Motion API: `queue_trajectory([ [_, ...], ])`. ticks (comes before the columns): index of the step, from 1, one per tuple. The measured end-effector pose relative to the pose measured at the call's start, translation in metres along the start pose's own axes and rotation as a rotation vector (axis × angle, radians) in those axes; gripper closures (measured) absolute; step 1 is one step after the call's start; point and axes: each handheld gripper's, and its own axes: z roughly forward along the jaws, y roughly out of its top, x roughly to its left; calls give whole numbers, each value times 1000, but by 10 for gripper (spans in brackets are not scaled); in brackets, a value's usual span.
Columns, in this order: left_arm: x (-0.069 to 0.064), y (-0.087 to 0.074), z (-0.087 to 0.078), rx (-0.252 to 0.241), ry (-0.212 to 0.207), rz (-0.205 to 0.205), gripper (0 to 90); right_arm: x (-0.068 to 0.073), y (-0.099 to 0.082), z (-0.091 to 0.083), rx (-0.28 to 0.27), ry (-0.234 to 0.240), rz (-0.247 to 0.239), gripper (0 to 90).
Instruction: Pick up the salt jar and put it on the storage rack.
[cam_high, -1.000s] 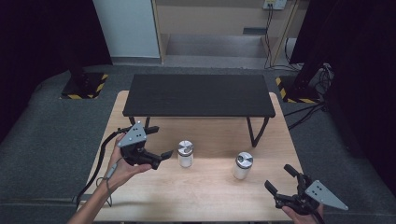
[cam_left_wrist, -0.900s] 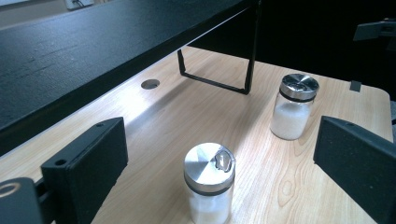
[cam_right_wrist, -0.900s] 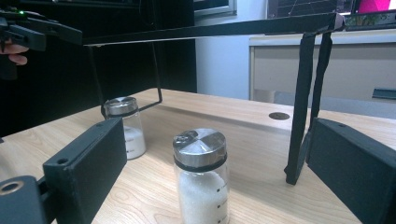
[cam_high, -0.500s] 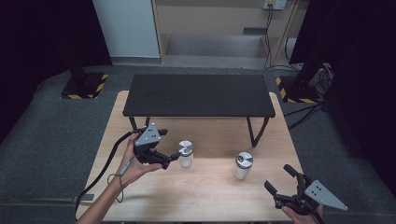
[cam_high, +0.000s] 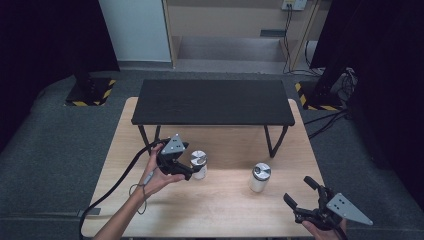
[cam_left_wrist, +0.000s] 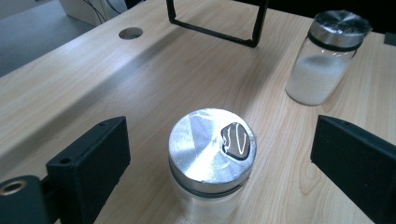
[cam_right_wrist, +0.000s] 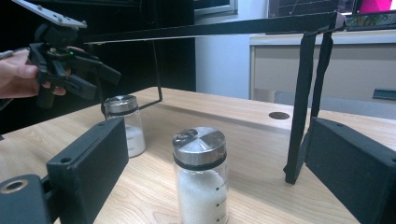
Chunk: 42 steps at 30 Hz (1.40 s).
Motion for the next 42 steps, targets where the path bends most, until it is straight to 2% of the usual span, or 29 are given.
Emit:
queue_trajectory([
  [13, 1, -9, 26, 23, -10, -3, 96, 1, 0, 0, -4, -1, -15, 73],
  [17, 0, -12, 34, 32, 6, -18, 114, 2, 0, 0, -4, -3, -19, 78],
  [19, 1, -15, 38, 29, 11, -13, 121, 2, 1, 0, 3, -4, -18, 78],
  [22, 1, -19, 41, 18, 4, 5, 261, 3, 1, 1, 9, 3, -25, 78],
  [23, 1, -21, 41, 14, 8, 10, 323, 3, 2, 2, 12, 4, -29, 78],
  [25, 2, -21, 40, 9, 1, 18, 330, 4, 2, 2, 14, 3, -36, 78],
  [31, -3, -21, 39, 8, 22, 22, 337, 3, 2, 1, 12, 3, -37, 79],
  [33, -2, -20, 38, 13, 15, 6, 337, 3, 2, 1, 9, 1, -39, 78],
  [36, -2, -19, 35, 8, 4, 7, 337, 3, 2, 1, 9, 0, -37, 78],
  [42, -4, -7, 17, -5, -5, 12, 337, 4, 2, 1, 7, -3, -36, 78],
])
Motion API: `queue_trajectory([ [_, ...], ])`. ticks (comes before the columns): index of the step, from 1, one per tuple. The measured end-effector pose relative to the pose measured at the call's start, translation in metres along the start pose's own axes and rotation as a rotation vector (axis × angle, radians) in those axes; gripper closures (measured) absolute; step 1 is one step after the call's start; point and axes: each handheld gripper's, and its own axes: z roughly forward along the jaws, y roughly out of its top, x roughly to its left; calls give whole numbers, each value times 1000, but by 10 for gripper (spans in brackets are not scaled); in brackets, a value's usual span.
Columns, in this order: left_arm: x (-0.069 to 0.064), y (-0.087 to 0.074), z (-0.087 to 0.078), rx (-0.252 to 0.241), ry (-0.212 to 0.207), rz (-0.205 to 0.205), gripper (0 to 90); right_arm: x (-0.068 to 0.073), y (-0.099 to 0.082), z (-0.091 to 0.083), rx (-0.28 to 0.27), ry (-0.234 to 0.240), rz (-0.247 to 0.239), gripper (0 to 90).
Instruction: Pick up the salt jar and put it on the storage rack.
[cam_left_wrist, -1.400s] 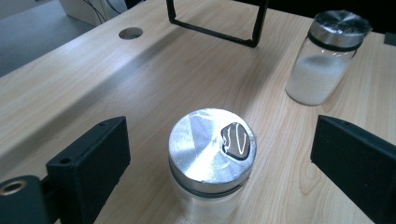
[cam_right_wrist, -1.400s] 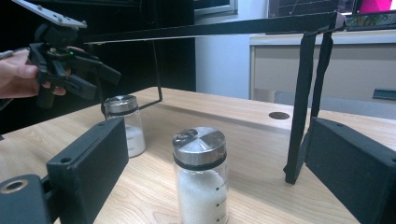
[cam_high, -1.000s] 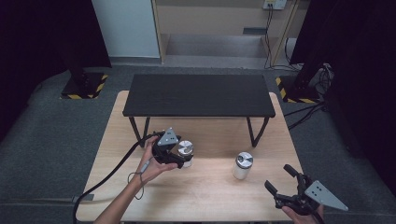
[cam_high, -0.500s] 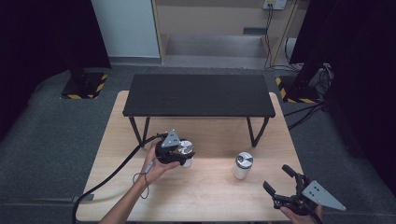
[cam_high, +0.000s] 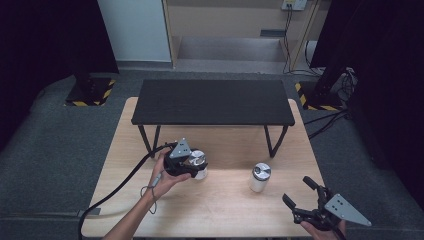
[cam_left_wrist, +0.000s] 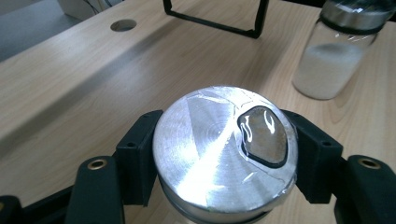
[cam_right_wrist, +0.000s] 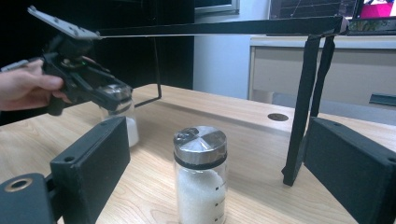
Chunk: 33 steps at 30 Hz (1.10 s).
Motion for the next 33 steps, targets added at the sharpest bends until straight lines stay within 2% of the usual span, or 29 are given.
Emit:
queue_trajectory([
  [3, -4, 15, -19, -1, 15, 27, 337, -1, 0, 1, 2, 4, -2, 78],
  [5, -5, 16, -23, -6, 17, 24, 337, -1, 0, 0, -2, 1, -1, 78],
  [8, -6, 27, -40, -15, 21, 22, 338, -1, -1, 0, -4, -2, -3, 79],
  [11, -9, 48, -58, 15, 35, 43, 338, -1, -1, 0, -2, -2, -3, 78],
  [13, -8, 52, -63, 18, 33, 35, 338, -1, 0, 0, -2, 0, -2, 78],
  [15, -4, 58, -73, 9, 18, 6, 338, -1, 0, 0, -3, 1, -4, 78],
  [17, -5, 64, -82, -1, 21, 20, 338, -1, -1, 0, -7, 2, 2, 78],
  [18, -6, 73, -93, -10, 28, 33, 338, -1, -1, 0, -7, 2, 1, 78],
  [19, -6, 73, -93, -10, 28, 33, 338, -1, -1, 0, -7, 2, 1, 78],
  [21, -3, 89, -107, -9, 26, 53, 338, -1, -1, 0, -6, 1, 1, 78],
  [22, -3, 89, -107, -9, 26, 53, 338, -1, -1, 0, -6, 1, 1, 78],
  [24, 0, 105, -119, -11, 25, 75, 338, -1, -1, 0, -5, 1, 1, 78],
  [26, 2, 108, -121, -19, 22, 77, 338, -1, -1, 1, -5, 1, 0, 78],
  [27, 10, 116, -129, -29, 0, 88, 338, -1, -1, 1, -4, 2, 2, 78],
  [29, 18, 125, -136, -40, -20, 98, 338, -1, -2, 1, -5, 5, 5, 78],
  [33, 23, 136, -144, -43, -16, 119, 338, -2, -2, 1, -5, 3, 8, 78],
])
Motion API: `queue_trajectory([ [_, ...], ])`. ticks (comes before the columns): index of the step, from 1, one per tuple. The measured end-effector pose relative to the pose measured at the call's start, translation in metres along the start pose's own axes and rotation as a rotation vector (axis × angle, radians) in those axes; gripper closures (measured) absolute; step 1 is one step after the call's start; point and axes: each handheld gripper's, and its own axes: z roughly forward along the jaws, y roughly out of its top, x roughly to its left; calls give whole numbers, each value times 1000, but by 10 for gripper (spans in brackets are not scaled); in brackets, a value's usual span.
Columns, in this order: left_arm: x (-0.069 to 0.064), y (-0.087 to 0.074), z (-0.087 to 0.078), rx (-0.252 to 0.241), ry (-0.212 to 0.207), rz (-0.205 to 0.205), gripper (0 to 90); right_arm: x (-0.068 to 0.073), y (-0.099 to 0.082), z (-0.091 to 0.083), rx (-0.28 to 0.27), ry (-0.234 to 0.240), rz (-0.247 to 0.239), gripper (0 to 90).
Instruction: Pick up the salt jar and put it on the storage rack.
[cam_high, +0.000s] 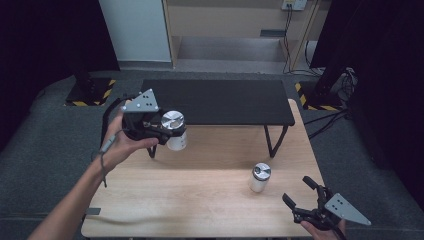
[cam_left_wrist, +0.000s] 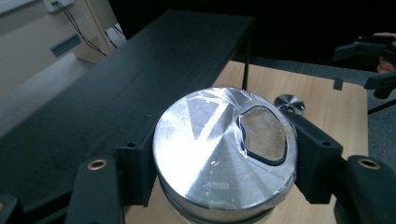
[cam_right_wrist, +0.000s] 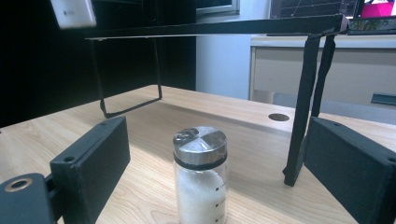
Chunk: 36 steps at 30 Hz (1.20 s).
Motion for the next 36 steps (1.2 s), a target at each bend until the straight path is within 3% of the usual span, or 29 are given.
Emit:
queue_trajectory([
  [6, 19, 18, -12, -27, 1, 10, 338, 0, 0, 0, 1, -3, 1, 78],
  [13, 43, 29, -9, -24, 50, 0, 338, 0, -1, 1, 5, 0, 3, 78],
  [15, 53, 30, -5, -8, 72, -20, 338, -1, -1, 1, 8, -1, 4, 78],
  [20, 69, 20, 4, -26, 135, -76, 338, -1, -1, 2, 11, 0, 3, 79],
  [28, 86, 19, 17, 35, 201, -77, 338, -2, -1, 2, 10, 1, 8, 79],
  [32, 93, 9, 21, 32, 191, -110, 338, -3, -2, 1, 9, -4, 14, 79],
  [36, 95, 6, 25, 47, 188, -112, 338, -5, -2, 2, 17, -1, 19, 78],
])
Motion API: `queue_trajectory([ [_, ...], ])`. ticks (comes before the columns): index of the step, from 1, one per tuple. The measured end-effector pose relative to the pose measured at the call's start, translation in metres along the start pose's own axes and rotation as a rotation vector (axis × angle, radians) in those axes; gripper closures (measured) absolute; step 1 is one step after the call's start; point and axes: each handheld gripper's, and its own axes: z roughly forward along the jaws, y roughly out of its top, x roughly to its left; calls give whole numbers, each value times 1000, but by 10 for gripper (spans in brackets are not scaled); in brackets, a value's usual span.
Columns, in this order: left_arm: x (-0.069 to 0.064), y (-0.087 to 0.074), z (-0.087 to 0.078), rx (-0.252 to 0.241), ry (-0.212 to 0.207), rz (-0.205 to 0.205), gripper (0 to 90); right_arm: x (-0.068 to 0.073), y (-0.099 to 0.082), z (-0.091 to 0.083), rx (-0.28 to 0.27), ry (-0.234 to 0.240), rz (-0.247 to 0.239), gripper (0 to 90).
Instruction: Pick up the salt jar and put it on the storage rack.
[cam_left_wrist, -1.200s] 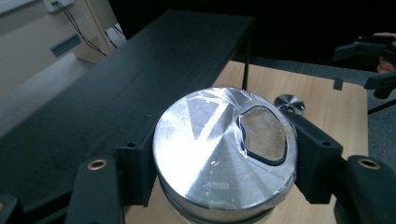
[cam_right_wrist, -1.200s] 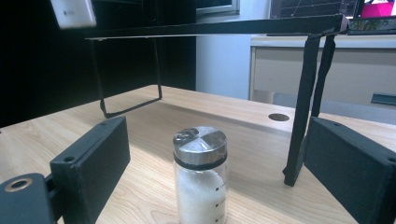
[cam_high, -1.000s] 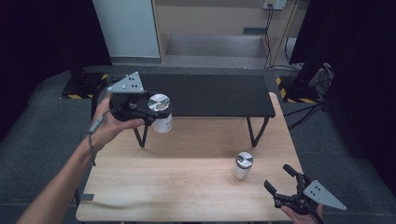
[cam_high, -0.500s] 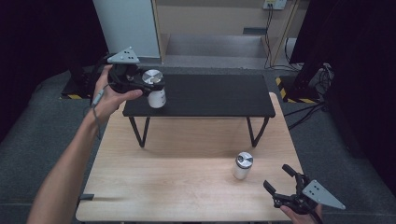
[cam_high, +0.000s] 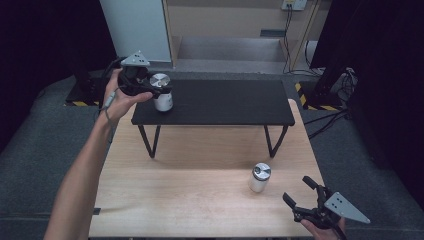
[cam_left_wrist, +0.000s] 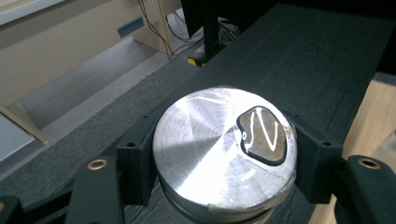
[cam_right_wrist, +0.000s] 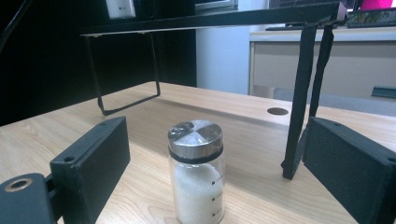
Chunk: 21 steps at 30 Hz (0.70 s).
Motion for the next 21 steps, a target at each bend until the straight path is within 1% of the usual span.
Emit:
queue_trajectory([
  [3, 3, -3, 5, 10, -14, -2, 337, 0, 0, 0, 0, 0, -1, 78],
  [4, 4, -7, 6, -7, -14, -16, 337, 0, 0, 0, 0, 0, -1, 78],
  [6, 6, -11, 7, -20, -22, -24, 337, 0, 0, 0, 2, 0, -1, 78],
  [8, 8, -13, 7, -25, -22, -39, 336, 1, 0, 0, 2, 1, 0, 78],
  [9, 8, -15, 6, -30, -19, -39, 333, 1, 0, 0, 2, 1, -2, 79],
  [10, 7, -15, 5, -34, -11, -32, 216, 1, 0, 0, 1, 1, -3, 79],
  [11, 7, -17, 3, -49, -9, -49, 216, 1, 0, 0, 1, 1, -3, 79],
  [12, 8, -19, -3, -84, -7, -102, 101, 1, 0, 0, 1, 1, -1, 78],
  [13, 8, -19, -3, -84, -7, -102, 85, 1, 0, 0, 0, 2, -1, 78],
  [14, 7, -20, -6, -103, -4, -115, 85, 1, 0, 0, 0, 2, -1, 78],
  [15, 6, -20, -9, -117, 6, -124, 56, 1, 0, 0, -4, 4, -3, 78],
  [16, 6, -21, -17, -156, 2, -141, 55, 1, 0, 0, -4, 5, -2, 78],
  [17, 6, -21, -17, -156, 2, -141, 55, 1, 0, 0, -4, 5, -2, 78],
  [18, 6, -21, -20, -175, -6, -146, 55, 0, 0, 0, -3, 8, -4, 79],
  [19, 3, -18, -27, -188, -5, -133, 55, 1, 1, 0, -3, 12, -4, 78],
  [21, 1, -15, -31, -187, -7, -120, 53, 0, 1, 0, -5, 17, -5, 79],
])
